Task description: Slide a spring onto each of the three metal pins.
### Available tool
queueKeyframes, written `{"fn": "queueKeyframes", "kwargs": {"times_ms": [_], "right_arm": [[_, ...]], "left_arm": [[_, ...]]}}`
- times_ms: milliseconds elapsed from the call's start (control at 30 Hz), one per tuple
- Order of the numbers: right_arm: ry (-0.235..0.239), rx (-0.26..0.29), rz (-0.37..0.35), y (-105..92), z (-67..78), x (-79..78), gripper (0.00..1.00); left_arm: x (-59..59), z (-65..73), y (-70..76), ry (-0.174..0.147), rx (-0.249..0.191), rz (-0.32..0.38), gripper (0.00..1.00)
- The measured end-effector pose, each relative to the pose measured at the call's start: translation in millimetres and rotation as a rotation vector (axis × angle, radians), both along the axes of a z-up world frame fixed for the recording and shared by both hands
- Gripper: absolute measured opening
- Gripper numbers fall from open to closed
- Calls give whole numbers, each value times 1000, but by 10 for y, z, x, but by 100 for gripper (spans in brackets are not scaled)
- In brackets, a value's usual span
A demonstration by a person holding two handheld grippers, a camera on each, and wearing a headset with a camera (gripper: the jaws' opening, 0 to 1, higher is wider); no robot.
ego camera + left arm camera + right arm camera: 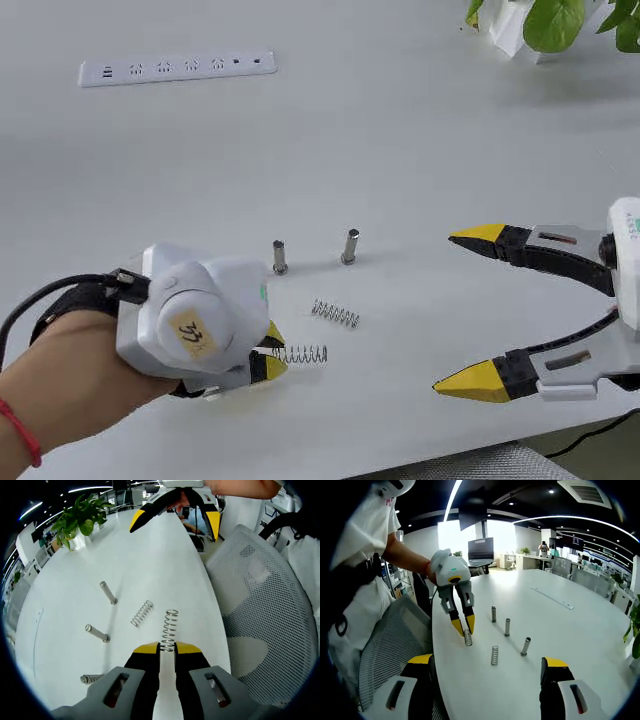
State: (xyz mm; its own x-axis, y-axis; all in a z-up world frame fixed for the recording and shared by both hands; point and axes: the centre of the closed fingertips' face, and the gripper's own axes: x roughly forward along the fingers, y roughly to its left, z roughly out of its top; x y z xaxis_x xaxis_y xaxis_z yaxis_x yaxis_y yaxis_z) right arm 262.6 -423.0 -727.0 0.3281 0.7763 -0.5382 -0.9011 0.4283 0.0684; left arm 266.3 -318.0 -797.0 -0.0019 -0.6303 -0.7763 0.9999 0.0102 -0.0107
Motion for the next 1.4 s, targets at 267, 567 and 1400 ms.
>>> {"fn": "queueKeyframes", "kwargs": {"times_ms": [267,567,1400], "right_arm": [[-12,11,18,66,149,39,86],[-29,46,51,271,428,100,79],[12,110,205,843,819,43,25]], "left_arm": [[49,339,-80,51,-177,116,7],[121,656,-94,47,-303,169,7],[48,1243,-181,89,-563,239,7]]}}
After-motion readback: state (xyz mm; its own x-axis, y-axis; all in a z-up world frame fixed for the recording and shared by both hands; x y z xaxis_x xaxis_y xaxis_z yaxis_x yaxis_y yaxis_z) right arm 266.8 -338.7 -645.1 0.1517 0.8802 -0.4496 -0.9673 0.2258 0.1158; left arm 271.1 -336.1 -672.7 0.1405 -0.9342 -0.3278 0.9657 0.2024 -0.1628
